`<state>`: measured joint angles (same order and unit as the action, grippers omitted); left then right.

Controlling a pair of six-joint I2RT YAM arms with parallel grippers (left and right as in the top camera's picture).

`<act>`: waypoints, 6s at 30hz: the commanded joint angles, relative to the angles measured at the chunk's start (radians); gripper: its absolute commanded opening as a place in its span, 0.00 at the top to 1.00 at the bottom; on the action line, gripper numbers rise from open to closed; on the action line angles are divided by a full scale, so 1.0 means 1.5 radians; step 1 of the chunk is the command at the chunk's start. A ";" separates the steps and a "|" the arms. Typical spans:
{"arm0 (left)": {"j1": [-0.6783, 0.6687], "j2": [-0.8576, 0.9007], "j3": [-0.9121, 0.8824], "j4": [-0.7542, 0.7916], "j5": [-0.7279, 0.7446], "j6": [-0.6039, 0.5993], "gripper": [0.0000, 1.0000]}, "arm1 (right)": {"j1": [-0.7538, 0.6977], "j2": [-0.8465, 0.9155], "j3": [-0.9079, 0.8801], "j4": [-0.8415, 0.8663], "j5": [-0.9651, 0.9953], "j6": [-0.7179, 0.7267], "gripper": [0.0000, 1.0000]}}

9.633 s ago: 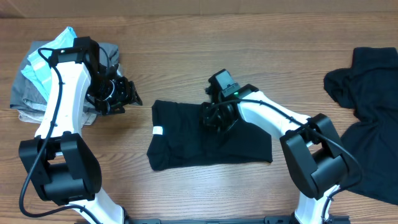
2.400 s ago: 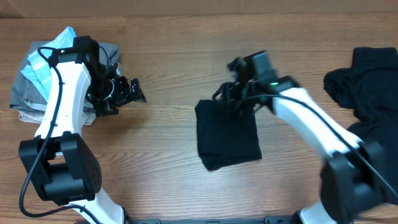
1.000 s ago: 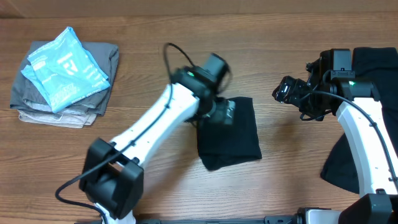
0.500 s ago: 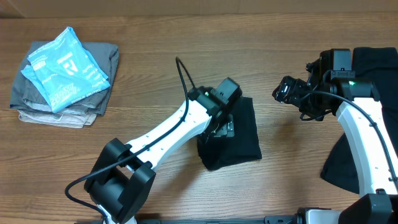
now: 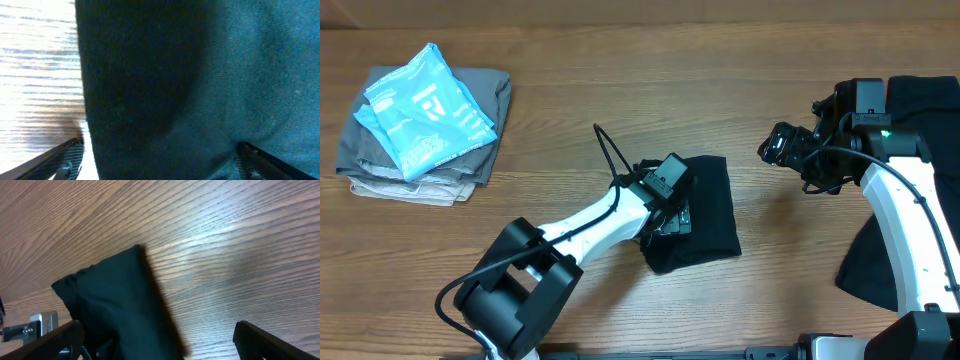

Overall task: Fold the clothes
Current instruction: 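Move the left gripper to the folded black bundle and grasp it, then carry the black bundle with the left gripper onto the grey clothes stack, then lower the bundle onto the stack and release it with the left gripper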

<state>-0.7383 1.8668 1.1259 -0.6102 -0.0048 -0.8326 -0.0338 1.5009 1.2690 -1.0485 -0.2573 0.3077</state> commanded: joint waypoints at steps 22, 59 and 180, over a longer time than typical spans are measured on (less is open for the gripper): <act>-0.002 0.016 -0.052 0.038 0.004 -0.008 0.77 | -0.001 -0.004 0.005 0.002 0.005 -0.003 0.00; 0.280 0.013 0.571 -0.305 -0.186 0.398 0.96 | -0.001 -0.004 0.005 0.002 0.004 -0.004 0.00; 0.681 -0.134 0.604 -0.391 0.278 0.370 0.11 | -0.001 -0.004 0.005 0.002 0.004 -0.003 0.00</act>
<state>0.3496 1.6878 2.0308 -1.2030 0.4706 -0.2668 -0.0338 1.5005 1.2690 -1.0481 -0.2569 0.3069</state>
